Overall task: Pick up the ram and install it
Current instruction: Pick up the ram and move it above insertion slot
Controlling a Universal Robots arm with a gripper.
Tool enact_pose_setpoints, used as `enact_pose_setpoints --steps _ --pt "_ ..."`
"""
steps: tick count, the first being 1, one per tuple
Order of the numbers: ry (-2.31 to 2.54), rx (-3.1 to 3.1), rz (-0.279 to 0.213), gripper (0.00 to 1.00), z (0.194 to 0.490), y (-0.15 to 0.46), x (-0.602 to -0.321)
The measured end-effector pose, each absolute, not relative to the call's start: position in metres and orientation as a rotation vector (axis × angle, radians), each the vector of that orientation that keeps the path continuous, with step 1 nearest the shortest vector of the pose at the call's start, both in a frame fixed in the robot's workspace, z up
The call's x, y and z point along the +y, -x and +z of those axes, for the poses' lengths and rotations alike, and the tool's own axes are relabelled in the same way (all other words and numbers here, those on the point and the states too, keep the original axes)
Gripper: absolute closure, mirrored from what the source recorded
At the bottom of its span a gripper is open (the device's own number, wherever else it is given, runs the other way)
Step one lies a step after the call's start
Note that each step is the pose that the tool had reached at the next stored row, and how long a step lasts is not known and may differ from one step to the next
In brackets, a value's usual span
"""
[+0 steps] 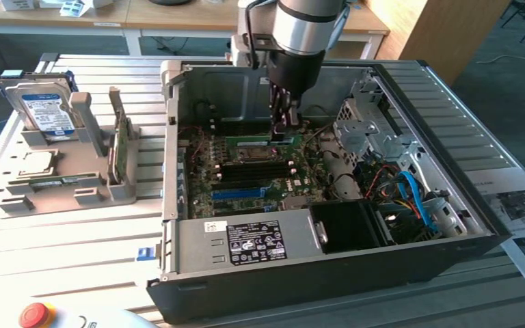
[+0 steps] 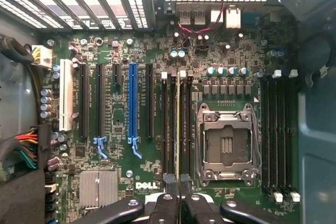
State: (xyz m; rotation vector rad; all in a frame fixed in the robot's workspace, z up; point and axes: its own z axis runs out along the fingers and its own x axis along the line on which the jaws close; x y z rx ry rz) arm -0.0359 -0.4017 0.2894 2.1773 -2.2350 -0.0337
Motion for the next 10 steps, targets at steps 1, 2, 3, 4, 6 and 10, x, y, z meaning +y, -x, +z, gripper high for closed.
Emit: enact_pose_setpoints --steps 1,2,3,4,6,10 --pt "-2.177 -2.235 -0.034 0.88 0.288 0.036 -0.402" --pt "-2.177 -2.235 -0.034 0.88 0.286 0.036 -0.402" --pt "-2.177 -2.235 -0.034 0.88 0.284 0.036 -0.402" --pt "-2.177 -2.235 -0.034 0.88 0.282 0.036 -0.402" --pt "-2.177 -2.235 -0.034 0.88 0.279 0.036 -0.402" --pt "-2.177 -2.235 -0.034 0.88 0.271 0.036 -0.402"
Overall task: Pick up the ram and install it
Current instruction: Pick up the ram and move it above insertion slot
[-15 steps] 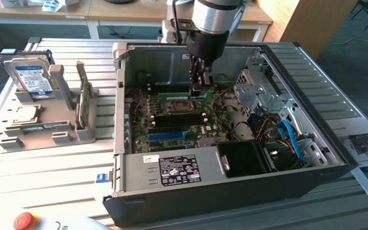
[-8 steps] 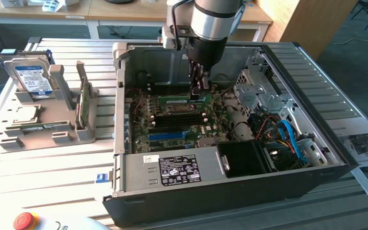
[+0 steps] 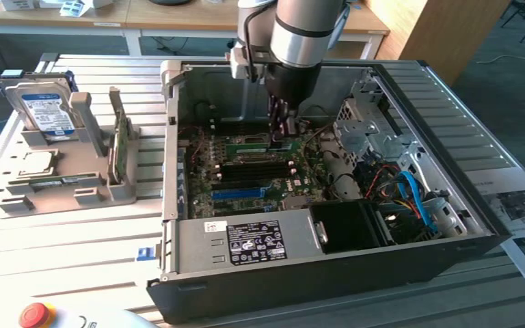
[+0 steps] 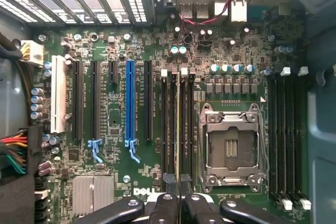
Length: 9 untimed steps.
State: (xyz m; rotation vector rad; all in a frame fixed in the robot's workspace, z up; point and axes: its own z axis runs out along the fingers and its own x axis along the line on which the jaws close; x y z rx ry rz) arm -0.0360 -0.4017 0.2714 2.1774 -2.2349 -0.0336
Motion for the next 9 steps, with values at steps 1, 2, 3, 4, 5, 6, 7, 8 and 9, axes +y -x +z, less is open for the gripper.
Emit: enact_pose_setpoints --steps 1,2,3,4,5,6,7,8,9 --pt "-2.177 -2.235 -0.034 0.88 0.270 0.036 -0.402" --pt "-2.177 -2.235 -0.034 0.88 0.268 0.036 -0.402" --pt "-2.177 -2.235 -0.034 0.88 0.266 0.036 -0.402" --pt "-2.177 -2.235 -0.034 0.88 0.264 0.036 -0.402" --pt "-2.177 -2.235 -0.034 0.88 0.262 0.036 -0.402" --pt "-2.177 -2.235 -0.034 0.88 0.260 0.036 -0.402" --pt "-2.177 -2.235 -0.034 0.88 0.259 0.036 -0.402" --pt "-2.177 -2.235 -0.034 0.88 0.257 0.036 -0.402" --pt "-2.177 -2.235 -0.034 0.88 0.255 0.036 -0.402"
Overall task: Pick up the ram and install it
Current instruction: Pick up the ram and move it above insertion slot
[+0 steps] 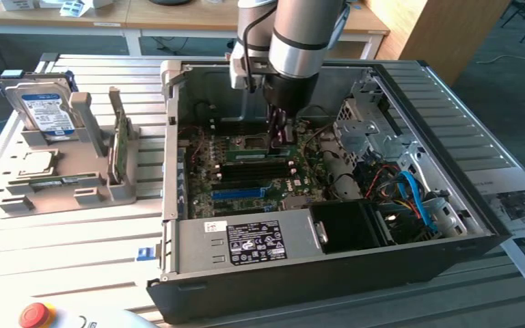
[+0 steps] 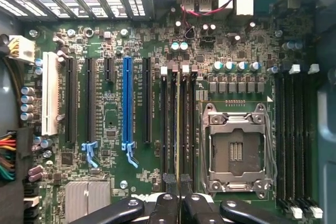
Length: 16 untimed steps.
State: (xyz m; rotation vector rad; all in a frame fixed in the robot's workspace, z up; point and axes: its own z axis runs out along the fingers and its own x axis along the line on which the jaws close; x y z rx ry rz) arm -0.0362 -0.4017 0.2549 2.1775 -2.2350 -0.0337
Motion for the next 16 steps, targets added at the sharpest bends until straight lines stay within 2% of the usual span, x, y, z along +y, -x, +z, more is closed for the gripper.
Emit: enact_pose_setpoints --steps 16 --pt "-2.177 -2.235 -0.034 0.88 0.2466 0.0377 -0.4069"
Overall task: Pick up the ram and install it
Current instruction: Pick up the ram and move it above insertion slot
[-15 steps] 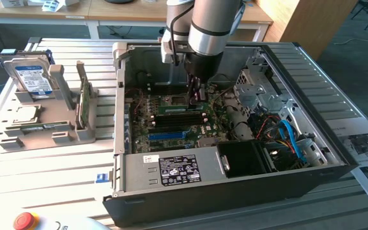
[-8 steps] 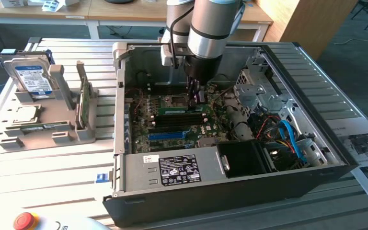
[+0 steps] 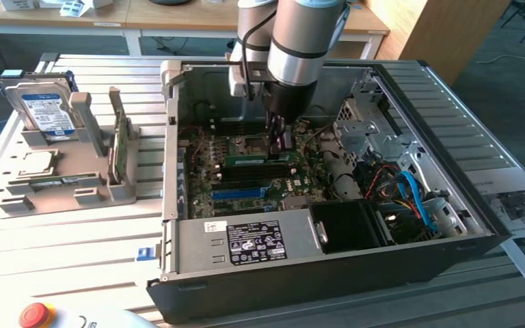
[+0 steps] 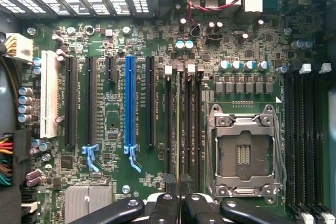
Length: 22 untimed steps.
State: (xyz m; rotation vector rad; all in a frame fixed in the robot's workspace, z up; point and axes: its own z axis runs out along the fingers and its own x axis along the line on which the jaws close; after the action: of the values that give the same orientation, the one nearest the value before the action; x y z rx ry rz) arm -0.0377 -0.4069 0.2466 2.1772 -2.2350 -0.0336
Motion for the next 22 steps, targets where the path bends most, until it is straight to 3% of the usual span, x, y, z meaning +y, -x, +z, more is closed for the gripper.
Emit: enact_pose_setpoints --steps 22 --pt "-2.177 -2.235 -0.034 0.88 0.2412 0.0404 -0.4113"
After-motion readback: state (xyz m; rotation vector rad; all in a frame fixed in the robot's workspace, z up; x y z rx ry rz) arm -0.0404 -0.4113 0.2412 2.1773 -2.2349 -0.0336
